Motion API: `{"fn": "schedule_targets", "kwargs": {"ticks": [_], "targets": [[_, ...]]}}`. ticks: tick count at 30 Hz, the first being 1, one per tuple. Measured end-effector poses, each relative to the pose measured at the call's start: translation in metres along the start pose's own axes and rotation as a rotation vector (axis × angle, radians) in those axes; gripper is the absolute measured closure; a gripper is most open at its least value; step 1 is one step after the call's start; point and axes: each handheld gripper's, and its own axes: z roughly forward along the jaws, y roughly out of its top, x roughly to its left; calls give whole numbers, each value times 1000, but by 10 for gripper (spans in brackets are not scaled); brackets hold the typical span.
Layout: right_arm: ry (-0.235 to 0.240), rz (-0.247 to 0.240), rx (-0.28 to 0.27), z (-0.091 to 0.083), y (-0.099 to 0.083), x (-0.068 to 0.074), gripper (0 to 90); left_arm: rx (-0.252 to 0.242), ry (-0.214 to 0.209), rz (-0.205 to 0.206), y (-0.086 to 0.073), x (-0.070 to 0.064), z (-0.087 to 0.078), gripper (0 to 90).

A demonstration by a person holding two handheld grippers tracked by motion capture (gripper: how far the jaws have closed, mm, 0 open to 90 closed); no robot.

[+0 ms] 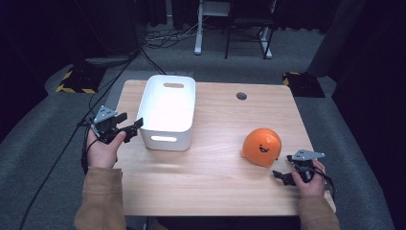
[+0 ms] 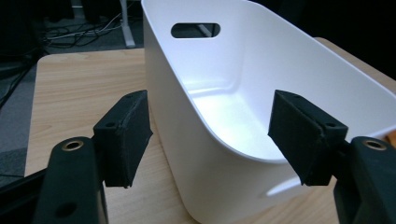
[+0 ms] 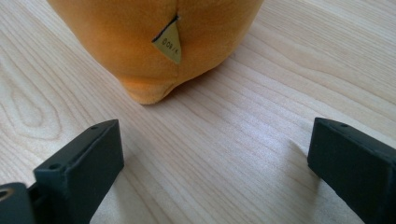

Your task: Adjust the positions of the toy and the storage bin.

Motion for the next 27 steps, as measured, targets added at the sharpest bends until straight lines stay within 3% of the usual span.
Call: {"fn": "schedule_targets", "kwargs": {"ticks": [7, 14, 16, 17, 20, 27], "targets": [[-9, 8, -1, 0, 0, 1, 37, -6, -13, 6, 2, 0, 15, 341], [-9, 8, -1, 0, 0, 1, 37, 38, -14, 10, -2, 8, 23, 434], [-9, 8, -1, 0, 0, 1, 37, 51, -70, 15, -3, 7, 24, 526], [-9, 8, -1, 0, 0, 1, 37, 51, -70, 15, -3, 7, 24, 549], [-9, 8, -1, 0, 0, 1, 37, 72, -54, 53, -4, 2, 27, 539], [-9, 8, -1, 0, 0, 1, 37, 63, -69, 57, -7, -8, 27, 531]]}}
